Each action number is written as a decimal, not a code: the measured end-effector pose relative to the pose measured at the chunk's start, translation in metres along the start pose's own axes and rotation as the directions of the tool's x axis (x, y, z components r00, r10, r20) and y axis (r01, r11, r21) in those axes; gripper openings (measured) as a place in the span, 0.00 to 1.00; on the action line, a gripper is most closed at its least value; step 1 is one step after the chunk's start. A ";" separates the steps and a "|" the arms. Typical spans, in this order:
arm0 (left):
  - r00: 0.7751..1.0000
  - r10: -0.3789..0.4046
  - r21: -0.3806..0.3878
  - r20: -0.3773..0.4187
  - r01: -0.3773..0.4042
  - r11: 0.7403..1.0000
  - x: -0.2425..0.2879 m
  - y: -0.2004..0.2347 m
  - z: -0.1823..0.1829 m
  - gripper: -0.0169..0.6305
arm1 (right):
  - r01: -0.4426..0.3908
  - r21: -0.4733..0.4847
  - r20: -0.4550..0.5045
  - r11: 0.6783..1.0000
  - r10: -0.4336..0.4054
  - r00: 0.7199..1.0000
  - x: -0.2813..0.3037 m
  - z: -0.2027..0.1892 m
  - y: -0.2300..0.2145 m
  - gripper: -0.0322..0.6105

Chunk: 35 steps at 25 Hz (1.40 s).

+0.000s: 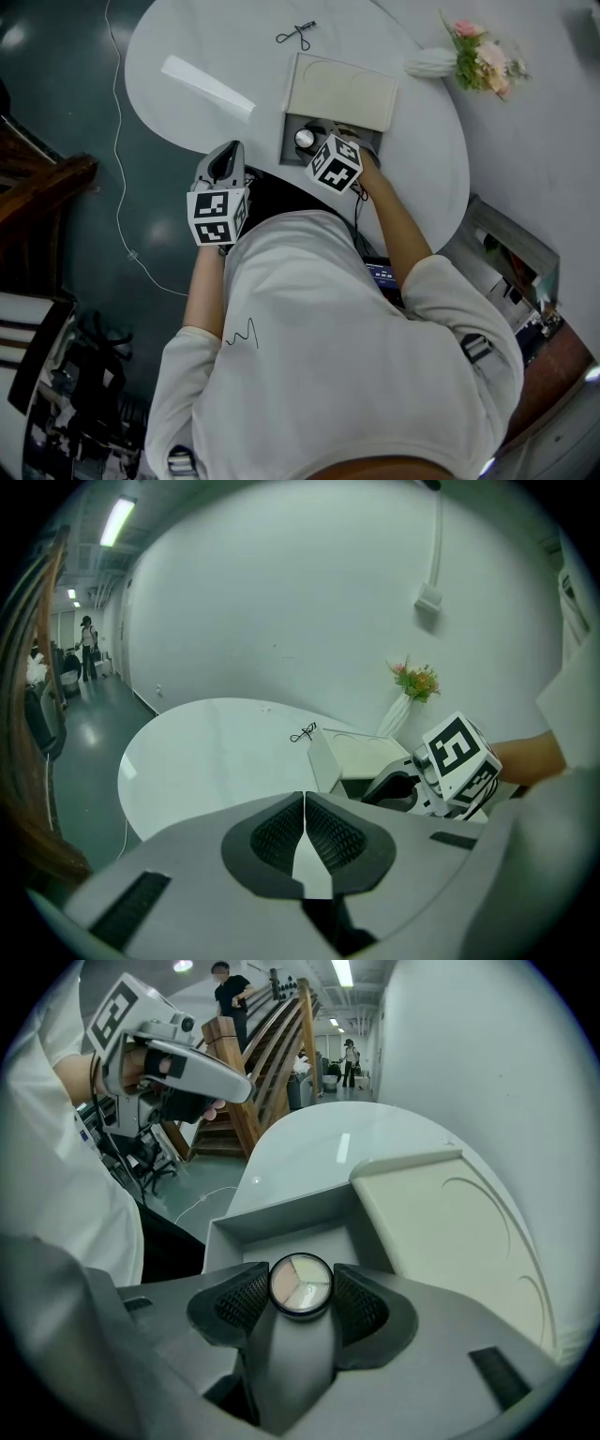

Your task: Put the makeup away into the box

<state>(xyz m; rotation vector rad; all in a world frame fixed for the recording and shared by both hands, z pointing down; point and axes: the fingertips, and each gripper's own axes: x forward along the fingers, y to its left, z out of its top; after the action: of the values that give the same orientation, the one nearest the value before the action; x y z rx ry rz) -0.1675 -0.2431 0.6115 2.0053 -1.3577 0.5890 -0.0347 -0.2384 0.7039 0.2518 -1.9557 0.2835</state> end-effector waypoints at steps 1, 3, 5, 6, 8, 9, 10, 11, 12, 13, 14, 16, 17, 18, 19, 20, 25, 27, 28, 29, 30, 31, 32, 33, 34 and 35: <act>1.000 0.000 -0.003 -0.002 0.000 1.000 0.000 0.001 -0.001 0.06 | 0.000 0.011 0.004 1.000 0.000 1.000 0.001 0.000 0.000 0.38; 1.000 0.000 -0.009 -0.002 0.000 1.000 -0.001 0.002 -0.003 0.06 | 0.001 0.028 0.013 1.000 -0.002 1.000 0.000 0.001 -0.001 0.38; 1.000 -0.001 -0.011 0.002 0.001 1.000 -0.003 0.002 -0.004 0.06 | 0.001 0.038 0.024 0.999 -0.002 1.000 -0.002 0.002 0.000 0.39; 1.000 -0.003 -0.011 0.005 0.003 1.000 -0.004 0.002 -0.004 0.06 | 0.000 0.042 0.030 0.999 -0.002 1.000 -0.003 0.003 0.000 0.41; 1.000 -0.007 -0.008 0.012 0.008 1.000 -0.006 0.001 -0.002 0.06 | 0.008 0.045 0.038 0.999 -0.010 0.999 -0.008 0.005 0.000 0.42; 1.000 -0.011 -0.004 0.018 0.011 1.000 -0.007 0.001 0.000 0.06 | 0.020 0.045 0.042 0.999 -0.022 0.999 -0.011 0.006 0.000 0.42; 1.000 -0.015 0.001 0.024 0.015 1.000 -0.008 0.000 0.002 0.06 | 0.036 0.046 0.048 0.998 -0.039 0.998 -0.015 0.008 -0.002 0.40; 0.999 -0.020 0.006 0.031 0.020 1.000 -0.010 -0.001 0.004 0.06 | 0.057 0.052 0.059 0.997 -0.060 0.996 -0.020 0.010 -0.003 0.37; 0.999 -0.026 0.012 0.038 0.026 1.000 -0.012 -0.002 0.005 0.06 | 0.080 0.063 0.074 0.995 -0.084 0.994 -0.026 0.014 -0.005 0.33; 0.998 -0.034 0.017 0.044 0.033 0.999 -0.014 -0.003 0.006 0.06 | 0.107 0.079 0.091 0.991 -0.114 0.989 -0.033 0.018 -0.007 0.26; 0.998 -0.042 0.022 0.049 0.041 0.999 -0.015 -0.004 0.007 0.06 | 0.138 0.098 0.109 0.986 -0.148 0.983 -0.040 0.022 -0.010 0.16; 0.996 -0.063 0.030 0.056 0.062 0.998 -0.016 -0.009 0.007 0.06 | 0.196 0.135 0.135 0.971 -0.214 0.967 -0.052 0.028 -0.013 0.05; 0.995 -0.077 0.035 0.059 0.075 0.997 -0.017 -0.012 0.006 0.06 | 0.218 0.151 0.144 0.964 -0.240 0.960 -0.058 0.029 -0.012 0.05; 0.994 -0.091 0.040 0.062 0.088 0.995 -0.018 -0.015 0.005 0.06 | 0.239 0.168 0.152 0.957 -0.264 0.952 -0.063 0.030 -0.011 0.05; 0.992 -0.105 0.046 0.064 0.102 0.994 -0.019 -0.019 0.004 0.06 | 0.257 0.186 0.160 0.948 -0.287 0.944 -0.067 0.030 -0.008 0.05; 0.991 -0.120 0.052 0.066 0.116 0.992 -0.020 -0.023 0.002 0.06 | 0.270 0.207 0.169 0.940 -0.306 0.937 -0.072 0.030 -0.005 0.05; 0.981 -0.183 0.068 0.070 0.178 0.982 -0.028 -0.036 -0.017 0.06 | 0.244 0.386 0.247 0.890 -0.355 0.902 -0.096 0.032 0.014 0.05; 0.977 -0.204 0.080 0.063 0.198 0.977 -0.029 -0.041 -0.028 0.06 | 0.289 0.441 0.257 0.850 -0.428 0.867 -0.109 0.031 0.018 0.05; 0.975 -0.215 0.088 0.056 0.210 0.974 -0.029 -0.044 -0.034 0.06 | 0.322 0.465 0.255 0.825 -0.473 0.843 -0.115 0.028 0.020 0.05; 0.972 -0.228 0.095 0.050 0.223 0.970 -0.029 -0.048 -0.038 0.06 | 0.354 0.492 0.250 0.796 -0.518 0.818 -0.121 0.025 0.023 0.05; 0.970 -0.240 0.102 0.045 0.235 0.967 -0.028 -0.052 -0.042 0.06 | 0.375 0.523 0.246 0.765 -0.557 0.794 -0.126 0.021 0.025 0.05; 0.967 -0.250 0.107 0.043 0.245 0.964 -0.028 -0.057 -0.044 0.06 | 0.384 0.556 0.244 0.738 -0.586 0.773 -0.131 0.016 0.028 0.05; 0.965 -0.259 0.111 0.045 0.253 0.961 -0.029 -0.062 -0.045 0.06 | 0.382 0.586 0.244 0.714 -0.606 0.757 -0.135 0.012 0.032 0.05; 0.962 -0.268 0.114 0.048 0.261 0.959 -0.031 -0.069 -0.045 0.06 | 0.375 0.611 0.244 0.697 -0.616 0.749 -0.138 0.007 0.037 0.05; 0.960 -0.276 0.117 0.051 0.268 0.956 -0.033 -0.075 -0.045 0.06 | 0.367 0.630 0.242 0.685 -0.621 0.745 -0.140 0.002 0.043 0.05; 0.958 -0.283 0.121 0.054 0.275 0.954 -0.036 -0.082 -0.045 0.06 | 0.362 0.640 0.240 0.677 -0.624 0.743 -0.142 -0.002 0.048 0.05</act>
<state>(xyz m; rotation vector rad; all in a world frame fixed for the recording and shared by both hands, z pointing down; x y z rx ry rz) -0.1051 -0.1663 0.5979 2.2781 -1.0724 0.4767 0.0078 -0.1857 0.5699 1.3488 -2.0986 0.4517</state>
